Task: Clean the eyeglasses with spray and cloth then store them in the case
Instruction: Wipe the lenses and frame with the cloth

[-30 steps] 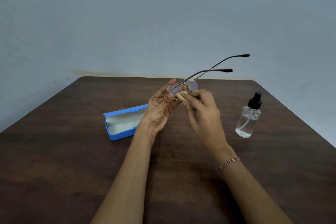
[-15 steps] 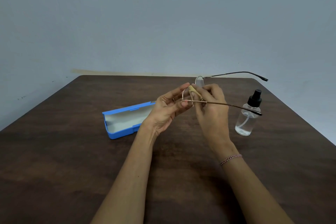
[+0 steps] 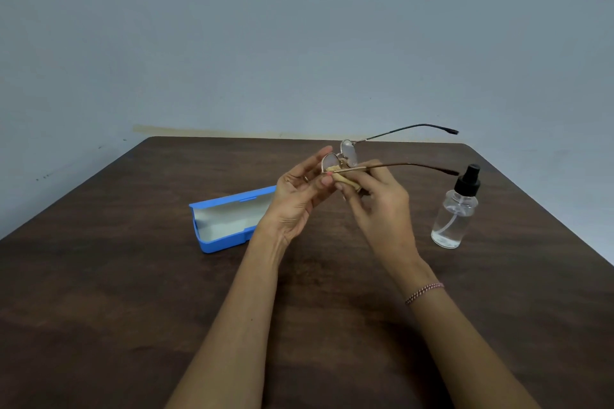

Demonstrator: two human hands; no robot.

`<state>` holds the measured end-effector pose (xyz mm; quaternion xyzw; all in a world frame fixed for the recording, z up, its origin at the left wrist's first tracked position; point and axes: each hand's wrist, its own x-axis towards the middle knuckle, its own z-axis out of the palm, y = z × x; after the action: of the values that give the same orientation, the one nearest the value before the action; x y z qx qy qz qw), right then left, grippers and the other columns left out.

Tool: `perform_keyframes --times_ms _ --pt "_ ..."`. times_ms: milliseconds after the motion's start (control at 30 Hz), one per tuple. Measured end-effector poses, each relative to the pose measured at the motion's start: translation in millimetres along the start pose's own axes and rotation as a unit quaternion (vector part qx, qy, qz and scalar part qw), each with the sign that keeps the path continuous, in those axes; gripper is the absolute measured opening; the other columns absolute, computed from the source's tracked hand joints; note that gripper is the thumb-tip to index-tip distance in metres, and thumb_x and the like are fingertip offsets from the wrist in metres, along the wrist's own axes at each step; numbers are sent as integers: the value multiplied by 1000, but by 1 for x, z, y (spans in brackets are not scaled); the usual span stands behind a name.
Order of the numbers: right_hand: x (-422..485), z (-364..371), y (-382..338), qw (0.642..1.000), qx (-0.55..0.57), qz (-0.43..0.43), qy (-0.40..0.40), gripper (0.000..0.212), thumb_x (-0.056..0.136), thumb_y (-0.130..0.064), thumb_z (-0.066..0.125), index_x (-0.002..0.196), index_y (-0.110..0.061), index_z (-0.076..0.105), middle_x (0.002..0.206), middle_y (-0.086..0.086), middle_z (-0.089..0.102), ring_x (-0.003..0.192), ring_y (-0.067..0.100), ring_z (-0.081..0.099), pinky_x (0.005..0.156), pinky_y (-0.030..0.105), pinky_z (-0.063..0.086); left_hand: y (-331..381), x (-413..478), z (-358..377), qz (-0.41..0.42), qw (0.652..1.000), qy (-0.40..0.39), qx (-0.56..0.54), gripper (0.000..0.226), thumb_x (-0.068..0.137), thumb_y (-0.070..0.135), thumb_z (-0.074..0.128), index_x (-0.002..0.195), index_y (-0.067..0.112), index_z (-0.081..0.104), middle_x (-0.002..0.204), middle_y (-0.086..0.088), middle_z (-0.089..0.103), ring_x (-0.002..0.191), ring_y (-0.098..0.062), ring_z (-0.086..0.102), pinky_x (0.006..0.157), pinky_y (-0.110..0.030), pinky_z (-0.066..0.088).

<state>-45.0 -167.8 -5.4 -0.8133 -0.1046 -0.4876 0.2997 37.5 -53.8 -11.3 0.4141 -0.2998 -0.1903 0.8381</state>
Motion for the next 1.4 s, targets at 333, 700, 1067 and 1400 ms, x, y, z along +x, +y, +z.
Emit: perform_keyframes --times_ms 333,700,1067,1400 --pt "1 0 1 997 -64 8 29 44 76 14 61 114 -8 66 104 13 55 96 23 55 83 12 42 -2 -5 8 -45 997 -54 5 54 52 26 89 103 25 74 96 4 73 92 -9 69 78 -23 55" --pt "4 -5 6 997 -68 22 21 37 84 8 58 115 -11 65 106 10 51 100 22 52 86 20 44 -2 -5 6 -55 996 -71 14 52 59 22 85 109 16 71 104 -2 72 99 -16 68 82 -28 54" --pt "1 -4 4 998 -42 -21 -38 22 85 -1 65 106 -4 68 100 7 58 93 18 58 80 28 52 8 -3 -3 1 999 -32 -6 58 52 24 90 107 24 72 106 0 72 97 -13 68 80 -23 55" --pt "0 -2 5 999 -33 -9 -10 32 83 3 64 114 -5 66 106 10 57 100 18 55 89 20 46 4 -4 4 -29 998 -60 13 54 55 21 87 107 22 72 102 1 73 94 -11 68 80 -23 55"
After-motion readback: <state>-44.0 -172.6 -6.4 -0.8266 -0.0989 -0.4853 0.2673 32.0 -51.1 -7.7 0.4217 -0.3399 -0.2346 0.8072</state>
